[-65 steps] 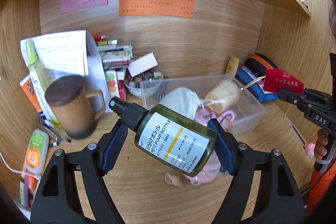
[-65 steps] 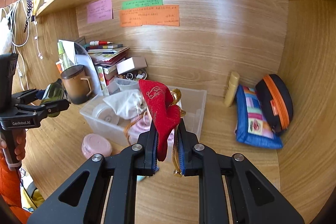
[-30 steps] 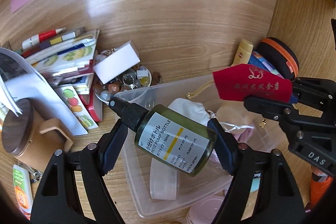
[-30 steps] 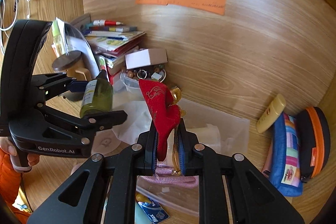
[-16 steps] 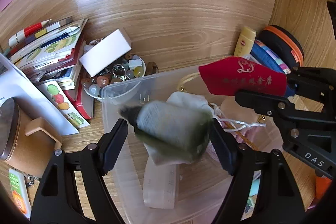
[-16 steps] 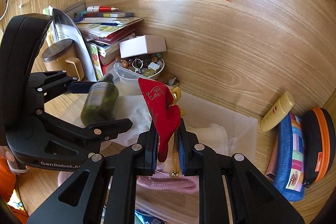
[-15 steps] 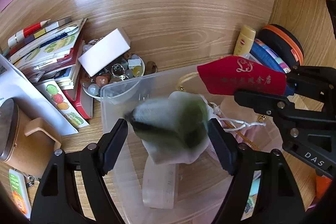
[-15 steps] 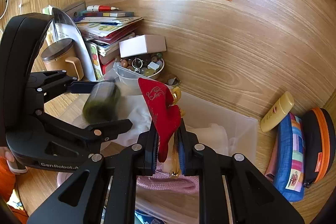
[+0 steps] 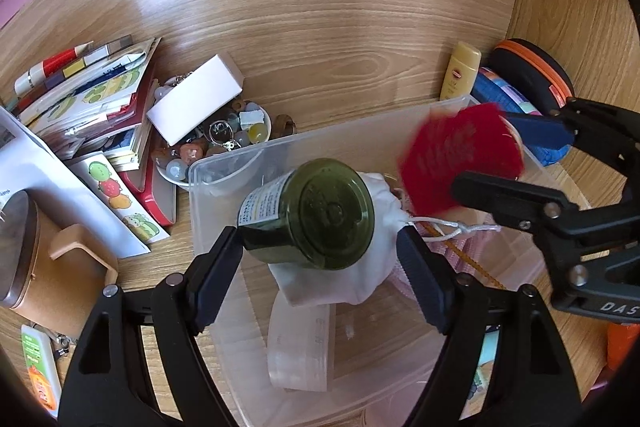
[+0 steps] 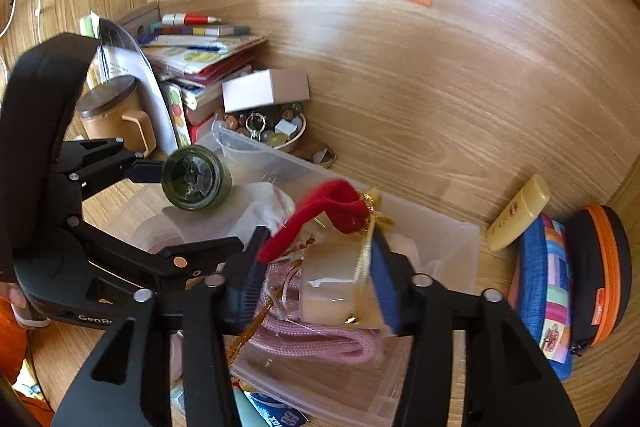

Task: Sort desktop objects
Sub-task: 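Lower the bottle and pouch into the bin and open both tools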

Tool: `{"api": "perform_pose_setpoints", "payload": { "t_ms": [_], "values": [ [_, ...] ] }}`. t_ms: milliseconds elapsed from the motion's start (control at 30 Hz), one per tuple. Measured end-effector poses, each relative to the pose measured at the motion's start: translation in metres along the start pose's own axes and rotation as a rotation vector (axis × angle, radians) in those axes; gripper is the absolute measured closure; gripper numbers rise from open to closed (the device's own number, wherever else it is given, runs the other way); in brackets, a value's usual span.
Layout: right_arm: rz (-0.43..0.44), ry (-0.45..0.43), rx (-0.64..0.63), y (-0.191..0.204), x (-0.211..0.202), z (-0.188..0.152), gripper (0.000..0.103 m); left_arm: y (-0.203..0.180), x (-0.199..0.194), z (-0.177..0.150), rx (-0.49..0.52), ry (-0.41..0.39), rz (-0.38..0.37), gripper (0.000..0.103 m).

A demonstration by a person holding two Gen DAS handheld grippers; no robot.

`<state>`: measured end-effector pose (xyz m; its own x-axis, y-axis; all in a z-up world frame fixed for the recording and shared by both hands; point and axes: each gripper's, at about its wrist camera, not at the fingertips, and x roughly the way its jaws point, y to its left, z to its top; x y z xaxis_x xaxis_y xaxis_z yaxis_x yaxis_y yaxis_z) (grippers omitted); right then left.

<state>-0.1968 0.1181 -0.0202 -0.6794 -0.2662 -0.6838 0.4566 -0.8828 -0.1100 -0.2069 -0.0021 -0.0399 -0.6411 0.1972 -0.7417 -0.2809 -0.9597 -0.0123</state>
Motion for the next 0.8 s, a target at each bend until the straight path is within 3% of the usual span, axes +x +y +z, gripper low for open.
{"api": "perform_pose_setpoints", "payload": {
  "t_ms": [167, 400, 533, 800],
  "values": [
    [-0.018, -0.022, -0.011, 0.001, -0.013, 0.001, 0.055, -0.002, -0.004, 0.0, 0.007, -0.015, 0.014, 0.017],
    [-0.047, -0.058, -0.006, -0.001, -0.033, -0.002, 0.044, -0.004, -0.015, -0.001, 0.014, -0.03, 0.03, 0.014],
    [-0.075, -0.088, 0.003, -0.003, -0.047, -0.008, 0.028, -0.007, -0.024, -0.003, 0.014, -0.04, 0.042, 0.011],
    [-0.079, -0.118, 0.046, -0.013, -0.072, -0.021, 0.023, -0.009, -0.053, -0.008, -0.007, -0.077, 0.06, 0.008]
  ]
}}
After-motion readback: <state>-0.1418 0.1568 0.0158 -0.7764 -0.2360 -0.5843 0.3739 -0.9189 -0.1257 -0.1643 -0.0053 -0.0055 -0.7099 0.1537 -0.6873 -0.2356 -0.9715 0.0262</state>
